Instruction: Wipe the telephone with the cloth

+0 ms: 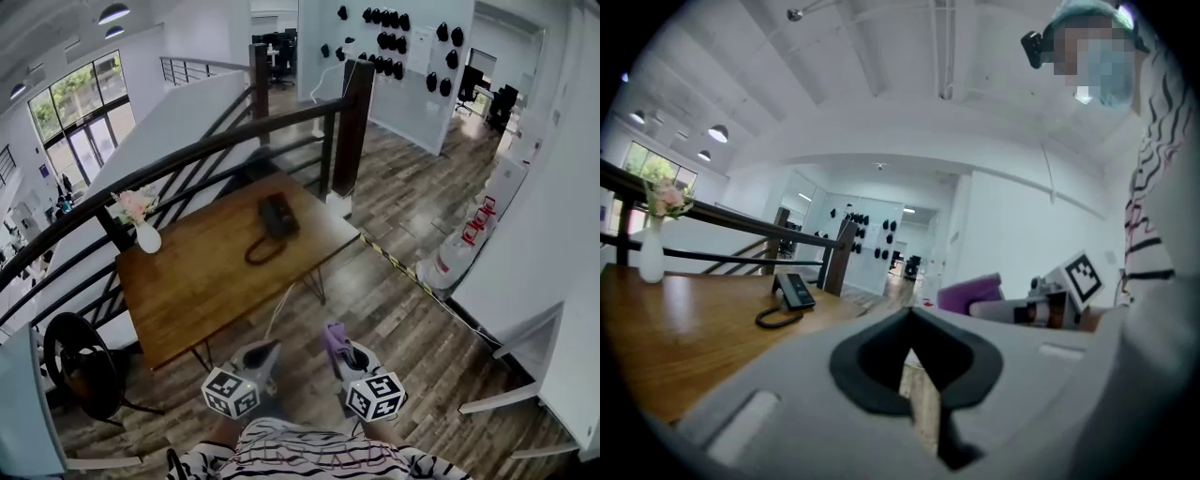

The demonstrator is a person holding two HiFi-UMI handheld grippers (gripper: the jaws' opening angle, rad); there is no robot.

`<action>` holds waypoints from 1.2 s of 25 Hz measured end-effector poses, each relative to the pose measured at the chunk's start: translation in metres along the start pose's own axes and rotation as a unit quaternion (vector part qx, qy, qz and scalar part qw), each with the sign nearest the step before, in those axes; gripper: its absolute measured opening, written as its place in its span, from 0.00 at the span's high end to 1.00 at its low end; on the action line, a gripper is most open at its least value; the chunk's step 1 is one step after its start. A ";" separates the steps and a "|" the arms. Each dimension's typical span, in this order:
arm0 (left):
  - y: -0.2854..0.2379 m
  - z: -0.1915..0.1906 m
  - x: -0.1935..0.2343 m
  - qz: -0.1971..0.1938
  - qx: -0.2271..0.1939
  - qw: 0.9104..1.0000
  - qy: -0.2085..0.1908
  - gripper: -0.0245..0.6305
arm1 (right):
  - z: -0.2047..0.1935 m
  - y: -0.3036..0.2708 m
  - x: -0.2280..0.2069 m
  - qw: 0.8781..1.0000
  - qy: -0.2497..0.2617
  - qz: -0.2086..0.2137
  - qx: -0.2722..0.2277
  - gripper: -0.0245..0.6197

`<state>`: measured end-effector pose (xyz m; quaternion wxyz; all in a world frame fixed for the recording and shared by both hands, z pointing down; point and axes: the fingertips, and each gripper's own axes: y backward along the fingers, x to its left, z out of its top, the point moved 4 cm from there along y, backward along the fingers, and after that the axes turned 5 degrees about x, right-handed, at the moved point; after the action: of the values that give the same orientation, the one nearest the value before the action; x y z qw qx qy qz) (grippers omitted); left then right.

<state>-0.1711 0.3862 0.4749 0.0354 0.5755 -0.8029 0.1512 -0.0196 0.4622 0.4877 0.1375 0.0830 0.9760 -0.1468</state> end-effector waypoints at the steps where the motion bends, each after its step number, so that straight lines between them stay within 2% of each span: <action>1: -0.003 0.001 0.005 -0.001 0.000 1.000 0.003 0.96 | 0.002 -0.005 -0.002 1.000 -0.001 -0.001 0.000 0.89; 8: -0.018 0.026 0.053 -0.007 -0.009 1.000 0.002 0.96 | 0.021 -0.052 -0.015 1.000 -0.012 -0.015 0.009 0.89; 17: -0.023 0.064 0.163 0.005 -0.013 1.000 0.007 0.96 | 0.061 -0.147 -0.018 0.999 -0.010 -0.033 0.011 0.89; 24: -0.039 0.083 0.238 -0.012 -0.007 1.000 0.007 0.96 | 0.079 -0.215 -0.019 0.998 -0.016 -0.055 0.011 0.89; 30: -0.051 0.098 0.283 -0.030 -0.008 0.999 0.011 0.96 | 0.096 -0.258 -0.017 0.997 -0.021 -0.072 0.008 0.89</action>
<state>-0.2068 0.0852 0.4569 0.0534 0.5976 -0.7859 0.1494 -0.0321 0.1875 0.4725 0.1466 0.0101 0.9752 -0.1655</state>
